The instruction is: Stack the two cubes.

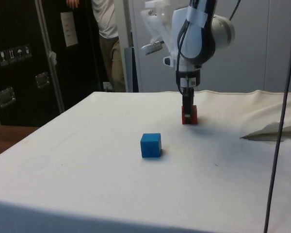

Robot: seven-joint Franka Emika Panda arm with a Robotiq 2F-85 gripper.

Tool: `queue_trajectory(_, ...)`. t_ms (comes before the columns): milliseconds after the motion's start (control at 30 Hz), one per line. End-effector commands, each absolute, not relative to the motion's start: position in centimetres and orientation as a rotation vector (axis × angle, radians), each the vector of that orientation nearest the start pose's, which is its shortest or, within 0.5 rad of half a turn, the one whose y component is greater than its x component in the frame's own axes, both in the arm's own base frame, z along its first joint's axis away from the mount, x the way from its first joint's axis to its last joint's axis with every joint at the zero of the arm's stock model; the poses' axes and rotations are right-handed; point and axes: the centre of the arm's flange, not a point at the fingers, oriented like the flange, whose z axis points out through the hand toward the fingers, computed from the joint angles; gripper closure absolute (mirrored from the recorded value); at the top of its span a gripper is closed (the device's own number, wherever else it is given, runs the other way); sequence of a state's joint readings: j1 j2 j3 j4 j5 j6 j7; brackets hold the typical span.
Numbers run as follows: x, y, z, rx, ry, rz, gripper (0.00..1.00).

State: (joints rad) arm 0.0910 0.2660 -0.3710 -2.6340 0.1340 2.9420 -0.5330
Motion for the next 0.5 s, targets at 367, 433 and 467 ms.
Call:
queue_trajectory(367,40.77,-13.64,16.75,-3.232,-0.186,-0.071,1.00)
queue_trajectory(433,40.77,-13.64,16.75,-3.232,-0.185,-0.071,1.00)
queue_trajectory(467,40.77,-13.64,16.75,-3.232,-0.185,-0.071,1.00)
